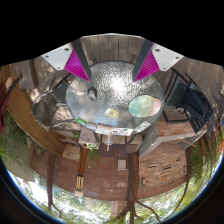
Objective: Arrange mouse
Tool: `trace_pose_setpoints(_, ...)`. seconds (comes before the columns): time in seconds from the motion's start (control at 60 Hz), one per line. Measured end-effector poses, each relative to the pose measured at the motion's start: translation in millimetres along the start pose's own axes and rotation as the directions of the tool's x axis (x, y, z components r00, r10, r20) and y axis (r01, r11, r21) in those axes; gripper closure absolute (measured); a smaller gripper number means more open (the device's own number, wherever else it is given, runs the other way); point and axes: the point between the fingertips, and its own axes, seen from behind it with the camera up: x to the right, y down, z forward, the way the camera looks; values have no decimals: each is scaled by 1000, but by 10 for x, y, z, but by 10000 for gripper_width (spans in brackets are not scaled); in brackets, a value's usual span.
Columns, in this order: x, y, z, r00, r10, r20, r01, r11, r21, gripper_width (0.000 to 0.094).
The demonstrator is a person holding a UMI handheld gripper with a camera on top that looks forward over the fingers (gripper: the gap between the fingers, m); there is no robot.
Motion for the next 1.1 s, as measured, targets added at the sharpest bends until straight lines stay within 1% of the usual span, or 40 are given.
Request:
trace_pose_setpoints(0.1, 37, 35, 32, 1000, 26, -15, -26, 999, -23, 82)
trace_pose_setpoints(0.183, 195, 134, 189, 999, 37, -33, -38, 998, -49, 81)
trace_pose_setpoints(0.283, 455, 309, 515, 997, 55, -61, -60, 994, -90, 83)
trace_pose_setpoints(0.383, 772, 463, 977, 994, 64, -87, -73, 992, -107, 82)
trace_pose_setpoints(0.467, 966, 432, 1404, 993, 57, -103, -67, 993, -97, 73)
trace_pose_setpoints(0.567, 1178, 380, 2045, 993, 49, -105, -56, 996, -68, 75)
trace_pose_setpoints(0.633, 1235, 294, 2485, 995, 51, -85, -56, 997, -50, 78)
trace_pose_setpoints(0.75, 1268, 201, 3162, 998, 43, -40, -45, 998, -44, 93)
trace_pose_setpoints(0.817, 1304, 178, 3449, 999, 34, -25, -35, 998, -50, 137)
trace_pose_setpoints(0.933, 1309, 189, 3723, 997, 73, -2, -73, 995, -71, 275)
trace_pose_setpoints(1.0, 1269, 219, 3787, 995, 99, 10, -97, 991, -91, 409)
trace_pose_setpoints(1.1, 1282, 188, 3812, 995, 100, 1, -100, 993, -69, 454)
